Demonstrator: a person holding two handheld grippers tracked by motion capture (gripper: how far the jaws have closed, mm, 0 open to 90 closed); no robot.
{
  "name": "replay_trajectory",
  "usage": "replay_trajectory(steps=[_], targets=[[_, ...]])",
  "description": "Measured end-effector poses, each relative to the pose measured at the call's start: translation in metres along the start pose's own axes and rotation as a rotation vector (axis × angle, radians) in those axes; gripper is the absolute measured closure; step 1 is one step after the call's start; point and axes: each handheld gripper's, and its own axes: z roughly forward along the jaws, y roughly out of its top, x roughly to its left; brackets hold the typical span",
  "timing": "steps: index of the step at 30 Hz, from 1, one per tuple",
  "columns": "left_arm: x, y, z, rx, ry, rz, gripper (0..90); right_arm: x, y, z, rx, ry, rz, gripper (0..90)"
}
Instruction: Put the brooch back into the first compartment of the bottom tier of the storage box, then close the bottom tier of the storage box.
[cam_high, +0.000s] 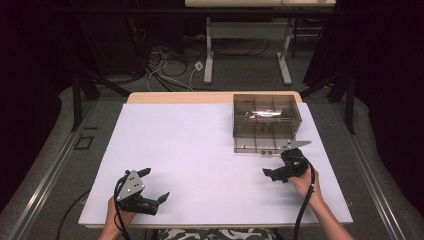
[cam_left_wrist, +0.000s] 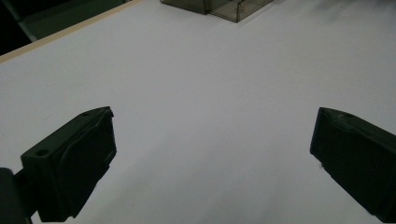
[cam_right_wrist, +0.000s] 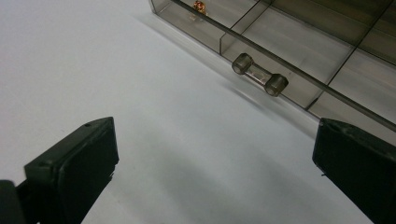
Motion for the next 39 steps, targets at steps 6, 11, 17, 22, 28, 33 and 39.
replay_trajectory(steps=[6,11,17,22,28,33,39], targets=[[-0.001,0.001,-0.001,-0.005,0.001,0.005,0.2,-0.001,-0.001,0.001,0.002,0.003,-0.004,0.0],[0.0,0.0,-0.001,-0.003,0.003,-0.001,0.2,-0.002,-0.001,0.002,0.007,0.003,0.006,0.0],[0.0,0.0,0.0,-0.004,0.001,0.002,0.2,-0.004,-0.001,0.001,0.009,-0.012,0.008,0.0],[0.0,0.001,0.001,-0.002,0.001,0.0,0.2,-0.006,-0.002,-0.001,-0.006,-0.03,0.034,10.0],[-0.001,0.002,0.002,-0.006,0.0,0.007,0.2,-0.011,-0.004,-0.004,-0.028,-0.056,0.037,33.5],[0.0,0.003,0.003,-0.004,-0.001,0.008,0.2,-0.013,-0.005,-0.005,-0.033,-0.068,0.052,61.7],[-0.001,0.003,0.004,-0.004,0.001,0.01,0.2,-0.019,-0.008,-0.007,-0.036,-0.111,0.055,89.1]])
